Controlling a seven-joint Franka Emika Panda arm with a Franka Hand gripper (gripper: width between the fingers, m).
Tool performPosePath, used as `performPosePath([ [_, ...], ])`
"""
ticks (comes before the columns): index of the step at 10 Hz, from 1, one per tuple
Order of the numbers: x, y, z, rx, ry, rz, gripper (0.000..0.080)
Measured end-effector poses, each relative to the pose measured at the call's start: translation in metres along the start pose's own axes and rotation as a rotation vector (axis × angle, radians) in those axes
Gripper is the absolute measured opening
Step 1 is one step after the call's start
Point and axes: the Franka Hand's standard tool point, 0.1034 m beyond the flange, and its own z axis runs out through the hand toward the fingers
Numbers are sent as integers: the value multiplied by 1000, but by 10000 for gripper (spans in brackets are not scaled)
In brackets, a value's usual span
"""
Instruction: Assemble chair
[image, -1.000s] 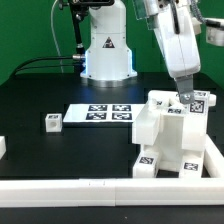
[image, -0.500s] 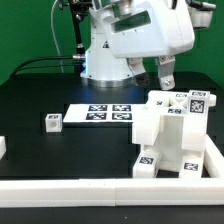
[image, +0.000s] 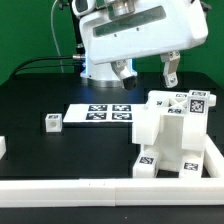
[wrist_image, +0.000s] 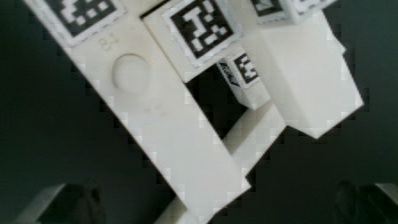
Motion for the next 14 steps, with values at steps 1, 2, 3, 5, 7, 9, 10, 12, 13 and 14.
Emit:
performPosePath([
  [1, 11, 14, 0, -5, 3, -124, 649],
  [2, 21, 27, -2, -10, 5, -200, 649],
  [3, 30, 40, -5, -17, -3, -271, 649],
  [5, 39, 50, -8, -24, 9, -347, 649],
  [7, 38, 51, -7, -26, 1, -347, 649],
  [9, 39, 61, 2, -38, -24, -344, 649],
  [10, 42, 74, 2, -46, -47, -357, 649],
  [12, 41, 123, 6, -91, -213, -356, 649],
  [13, 43, 130, 7, -112, -246, -358, 649],
  [14, 44, 128, 8, -111, -247, -359, 649],
])
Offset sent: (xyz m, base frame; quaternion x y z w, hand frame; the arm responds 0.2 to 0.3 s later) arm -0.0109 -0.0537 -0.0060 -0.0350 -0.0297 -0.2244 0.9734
